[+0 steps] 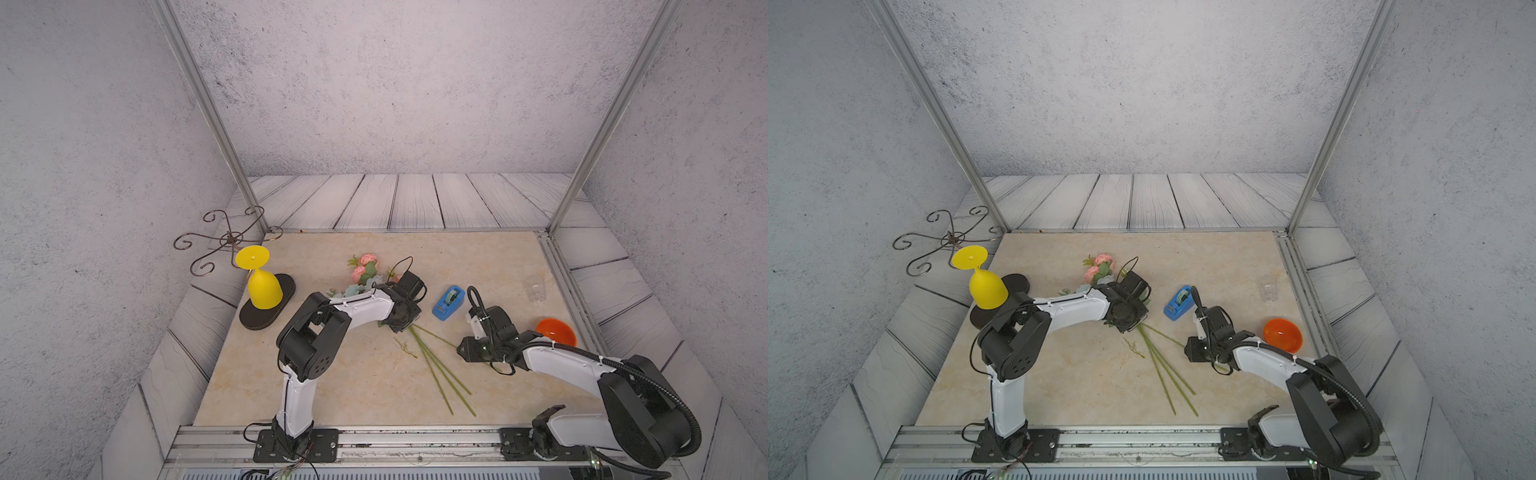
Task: Wrap bouquets with tape
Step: Move the flowers to the center of the board.
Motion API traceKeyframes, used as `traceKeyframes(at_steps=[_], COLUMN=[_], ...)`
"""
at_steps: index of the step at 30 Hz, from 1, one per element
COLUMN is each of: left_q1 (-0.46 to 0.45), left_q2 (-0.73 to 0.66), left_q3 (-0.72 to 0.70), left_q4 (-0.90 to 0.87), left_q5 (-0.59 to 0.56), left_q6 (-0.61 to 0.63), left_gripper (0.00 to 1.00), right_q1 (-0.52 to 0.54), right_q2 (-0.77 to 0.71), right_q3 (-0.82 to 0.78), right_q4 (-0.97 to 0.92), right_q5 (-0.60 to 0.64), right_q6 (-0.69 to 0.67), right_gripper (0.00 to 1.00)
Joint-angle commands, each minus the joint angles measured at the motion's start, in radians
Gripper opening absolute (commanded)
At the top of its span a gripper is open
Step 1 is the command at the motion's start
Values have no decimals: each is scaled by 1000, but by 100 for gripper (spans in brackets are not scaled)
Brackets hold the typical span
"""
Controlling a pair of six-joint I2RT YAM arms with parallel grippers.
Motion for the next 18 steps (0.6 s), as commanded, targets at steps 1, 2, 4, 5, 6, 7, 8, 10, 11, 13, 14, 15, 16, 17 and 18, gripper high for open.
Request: traceKeyframes(at_steps=[1,2,4,5,6,7,8,10,11,13,14,15,16,17,18], left_q1=[-28,-30,-29,-27,-27,-27,-27,-29,-28,-28,-27,-25,-22,-20,-18], left_q2=[118,122,133,142,152,162,169,169,165,164,169,174,175,175,172], left_q3=[-19,-18,-14,-5,2,13,22,19,12,14,30,44,54,54,53], left_q4=[-87,-72,-50,-51,-50,-57,-62,-60,-48,-37,-49,-65,-72,-68,-64], left_q5=[11,13,25,30,32,36,33,29,30,23,23,20,18,21,22], left_q6=[-17,-26,-37,-38,-35,-34,-37,-59,-69,-64,-53,-45,-38,-40,-38], left_gripper=[24,21,20,18,14,9,7,6,6,12,15,15,16,17,19], right_q1=[6,4,2,-2,-7,-13,-17,-28,-39,-53,-55,-55,-56,-56,-56], right_q2=[-1,12,33,45,56,67,76,88,96,116,124,129,125,116,107], right_q3=[11,17,42,61,82,102,118,140,148,159,168,169,158,143,136], right_q4=[-23,-20,-30,-44,-58,-67,-74,-76,-74,-72,-82,-84,-71,-50,-41], right_q5=[9,23,57,75,83,81,83,94,95,79,69,58,49,45,48], right_q6=[19,15,-6,-18,-31,-48,-62,-83,-90,-95,-100,-96,-85,-76,-74], right_gripper=[38,38,39,39,39,39,39,39,40,40,39,39,39,39,39])
